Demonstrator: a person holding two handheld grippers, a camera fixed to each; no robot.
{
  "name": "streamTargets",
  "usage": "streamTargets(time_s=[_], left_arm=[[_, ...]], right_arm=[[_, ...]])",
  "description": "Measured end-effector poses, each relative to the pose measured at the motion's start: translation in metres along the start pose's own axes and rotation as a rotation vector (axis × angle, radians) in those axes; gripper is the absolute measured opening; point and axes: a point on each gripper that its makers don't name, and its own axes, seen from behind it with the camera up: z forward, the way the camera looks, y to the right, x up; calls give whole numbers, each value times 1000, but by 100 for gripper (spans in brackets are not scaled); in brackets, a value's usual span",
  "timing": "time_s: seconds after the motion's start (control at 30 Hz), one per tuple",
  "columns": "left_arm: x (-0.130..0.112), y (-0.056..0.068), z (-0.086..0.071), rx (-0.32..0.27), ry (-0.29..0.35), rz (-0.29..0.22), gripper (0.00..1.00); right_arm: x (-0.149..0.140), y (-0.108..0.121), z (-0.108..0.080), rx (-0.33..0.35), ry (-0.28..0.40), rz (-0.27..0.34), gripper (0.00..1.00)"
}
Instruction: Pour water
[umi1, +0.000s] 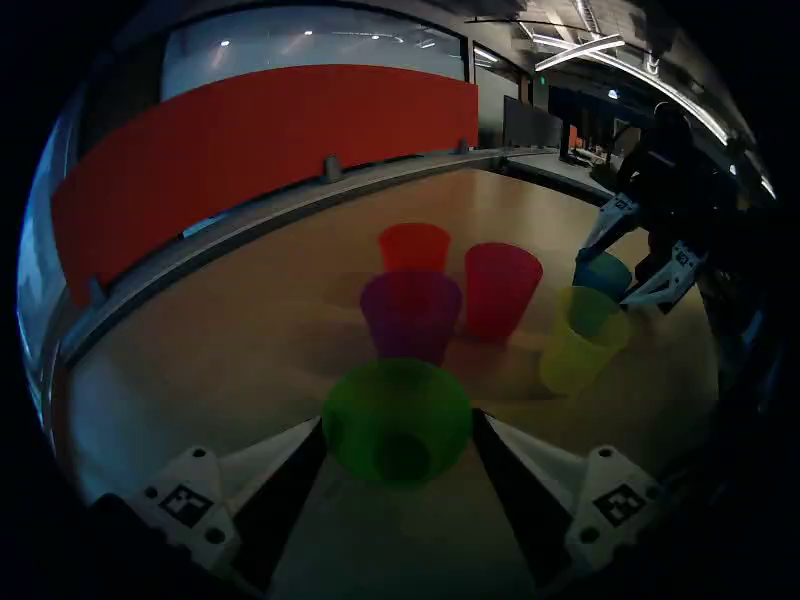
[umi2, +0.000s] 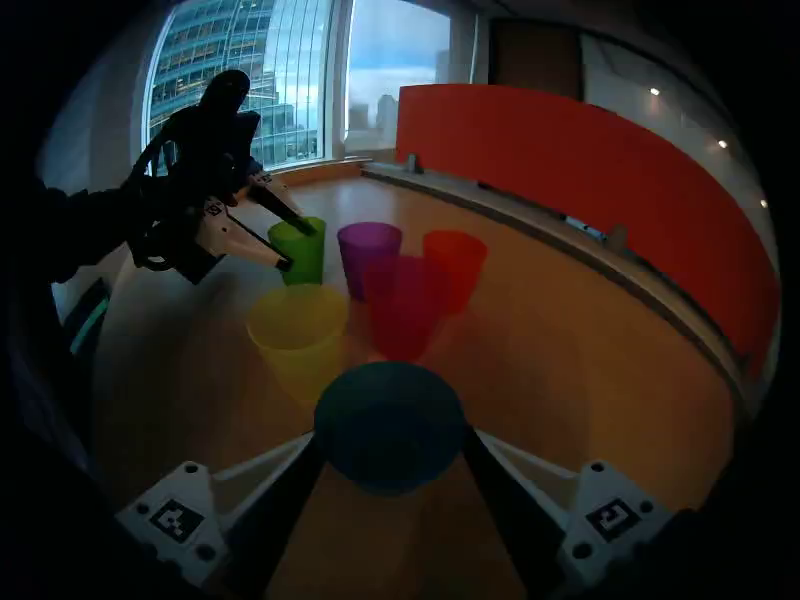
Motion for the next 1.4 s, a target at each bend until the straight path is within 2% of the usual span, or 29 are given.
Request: streamTargets(time_s=[0.1, 0.23, 0.6, 0.67, 0.73, 1.0, 1.4], left_arm=[[1, 0, 2, -1, 1, -4, 99], [1, 1, 3, -7, -1, -8, 88], [1, 4, 3, -14, -3, -2, 88], [1, 4, 3, -15, -3, -3, 88], [1, 4, 3, -14, -4, -1, 88], [1, 3, 0, -9, -4, 4, 88], [24, 9, -17, 0, 52, 7, 87]], right_arm=[[0, 0, 0, 2, 0, 1, 100], [1, 0, 0, 2, 1, -1, 100], [4, -2, 1, 4, 12, 0, 100], [6, -3, 1, 9, 17, 1, 98], [6, -4, 1, 14, 19, -1, 92], [10, -4, 1, 14, 42, -2, 91], [39, 0, -20, -18, 126, 16, 91]])
